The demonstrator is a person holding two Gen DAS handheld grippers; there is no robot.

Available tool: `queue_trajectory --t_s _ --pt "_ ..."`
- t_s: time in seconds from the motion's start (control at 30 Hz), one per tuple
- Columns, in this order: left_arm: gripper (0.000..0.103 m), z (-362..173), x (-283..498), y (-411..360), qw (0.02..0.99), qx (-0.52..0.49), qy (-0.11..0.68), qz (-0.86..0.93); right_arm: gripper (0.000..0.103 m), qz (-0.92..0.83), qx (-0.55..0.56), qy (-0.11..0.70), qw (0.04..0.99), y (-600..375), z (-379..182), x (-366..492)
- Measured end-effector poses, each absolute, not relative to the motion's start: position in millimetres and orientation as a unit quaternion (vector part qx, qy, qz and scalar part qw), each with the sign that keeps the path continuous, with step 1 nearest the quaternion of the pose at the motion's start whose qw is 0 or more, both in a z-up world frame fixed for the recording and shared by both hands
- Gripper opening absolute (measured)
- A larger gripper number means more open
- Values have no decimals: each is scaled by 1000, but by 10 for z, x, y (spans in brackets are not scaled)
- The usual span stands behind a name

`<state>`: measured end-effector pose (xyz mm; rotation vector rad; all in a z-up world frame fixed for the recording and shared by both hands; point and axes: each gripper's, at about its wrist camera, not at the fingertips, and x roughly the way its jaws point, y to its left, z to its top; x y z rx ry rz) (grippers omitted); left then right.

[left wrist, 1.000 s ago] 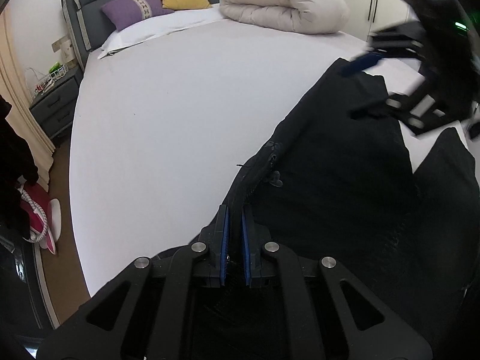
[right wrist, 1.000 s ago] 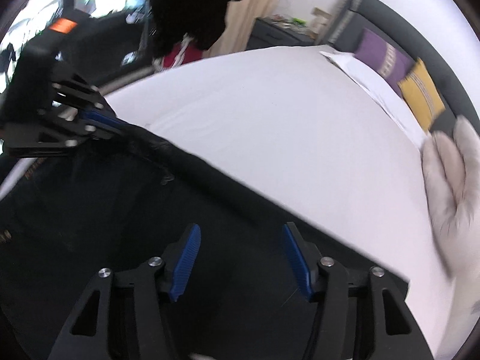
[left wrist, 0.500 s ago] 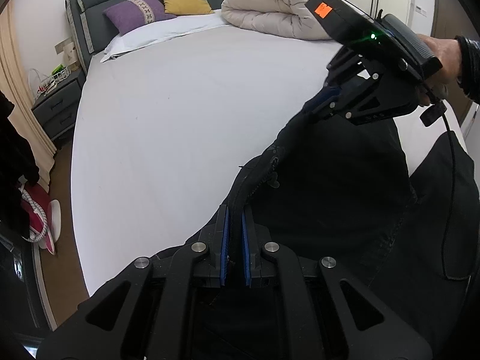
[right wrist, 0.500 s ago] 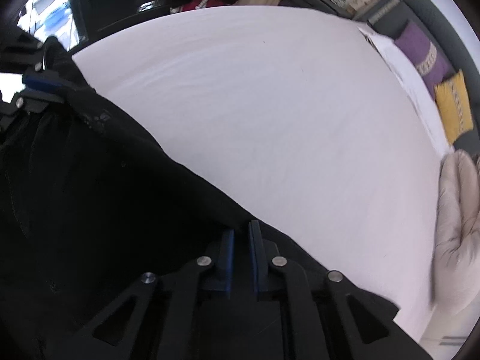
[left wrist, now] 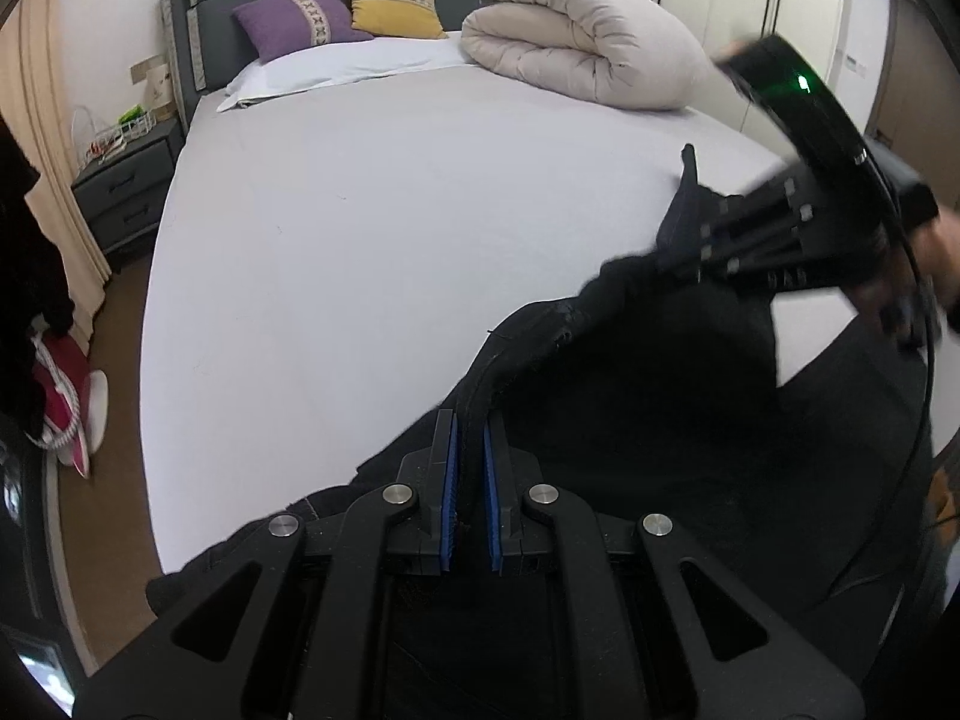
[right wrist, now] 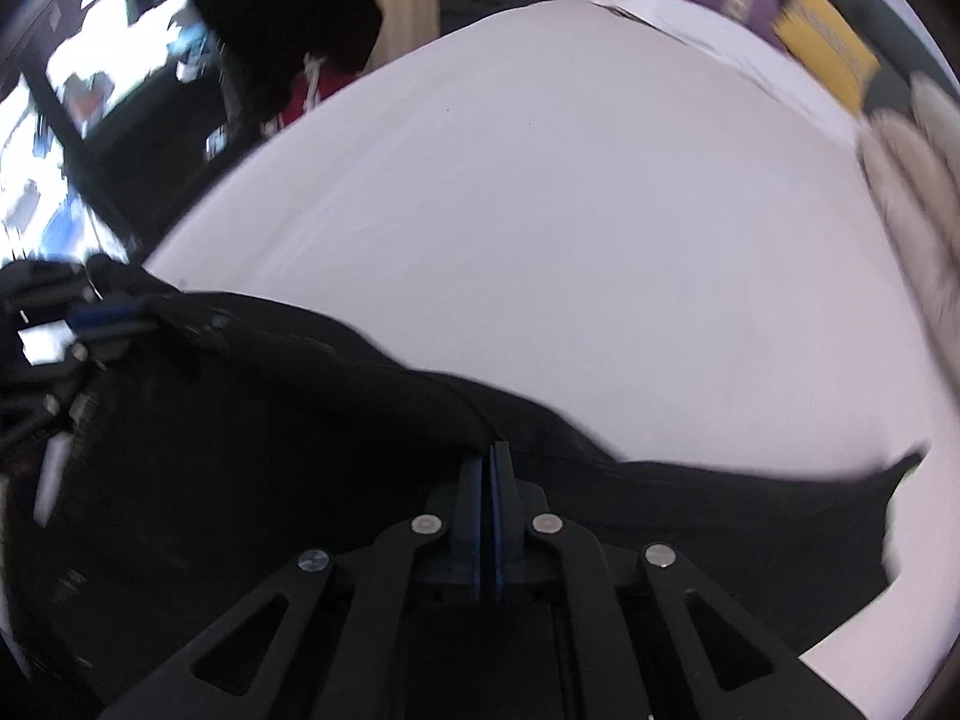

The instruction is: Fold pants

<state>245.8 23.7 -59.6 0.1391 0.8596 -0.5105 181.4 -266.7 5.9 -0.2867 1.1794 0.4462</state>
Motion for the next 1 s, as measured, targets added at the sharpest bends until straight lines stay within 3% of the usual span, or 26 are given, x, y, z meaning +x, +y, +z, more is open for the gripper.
queue_trajectory --t_s 0.2,0.37,0.63,0.8,0.93,1.0 --pt "7 -580 2041 149 871 43 422 -248 4 226 12 567 792 -2740 -23 1559" --pt "7 -524 1605 168 869 37 426 -251 4 223 -57 553 801 -2759 76 1340" --pt "7 -602 667 -28 844 92 435 -301 2 211 -252 540 775 -2889 147 525" --pt "7 -698 218 -123 831 117 446 -312 1 207 -273 537 771 -2870 70 184" --pt "7 -667 46 -104 838 100 444 -300 2 227 -223 497 807 -2982 314 291" --pt "7 -554 105 -101 845 93 436 -296 18 223 -242 449 831 -3029 490 382"
